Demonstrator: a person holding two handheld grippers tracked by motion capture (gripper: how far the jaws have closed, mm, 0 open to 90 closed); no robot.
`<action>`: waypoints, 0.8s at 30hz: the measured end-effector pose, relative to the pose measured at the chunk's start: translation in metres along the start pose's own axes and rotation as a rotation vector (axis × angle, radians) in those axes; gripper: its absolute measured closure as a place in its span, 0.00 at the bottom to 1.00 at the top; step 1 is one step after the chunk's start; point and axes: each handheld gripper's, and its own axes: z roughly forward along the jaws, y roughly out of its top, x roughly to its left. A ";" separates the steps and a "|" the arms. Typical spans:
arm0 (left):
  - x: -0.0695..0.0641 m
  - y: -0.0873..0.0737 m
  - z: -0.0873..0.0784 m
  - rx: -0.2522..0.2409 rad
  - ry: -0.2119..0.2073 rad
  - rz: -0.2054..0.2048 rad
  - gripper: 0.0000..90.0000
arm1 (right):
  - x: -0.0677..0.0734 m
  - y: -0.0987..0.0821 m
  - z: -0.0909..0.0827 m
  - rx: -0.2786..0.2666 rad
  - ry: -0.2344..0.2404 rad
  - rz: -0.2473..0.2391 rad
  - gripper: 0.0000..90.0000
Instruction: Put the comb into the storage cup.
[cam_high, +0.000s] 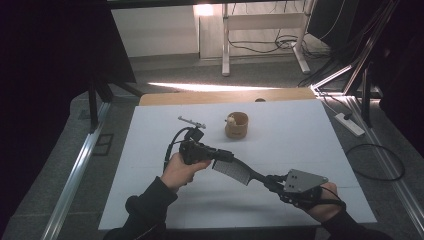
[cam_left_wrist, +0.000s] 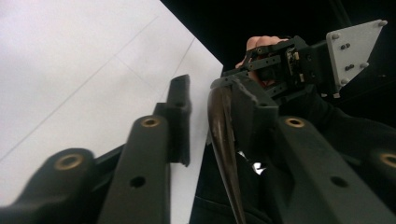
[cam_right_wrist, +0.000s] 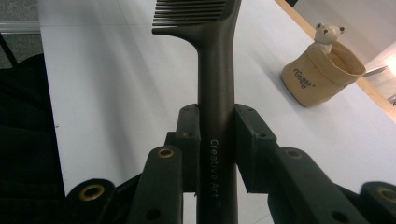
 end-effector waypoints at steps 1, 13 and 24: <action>0.000 0.000 0.000 0.002 -0.003 -0.004 0.80 | 0.000 0.000 0.000 0.000 0.001 -0.001 0.81; 0.005 -0.003 0.001 -0.017 -0.069 -0.087 0.92 | 0.002 -0.001 0.003 0.009 -0.025 -0.033 0.80; 0.004 -0.002 -0.001 -0.038 -0.068 -0.076 0.93 | 0.000 -0.001 0.004 -0.006 -0.028 -0.024 0.77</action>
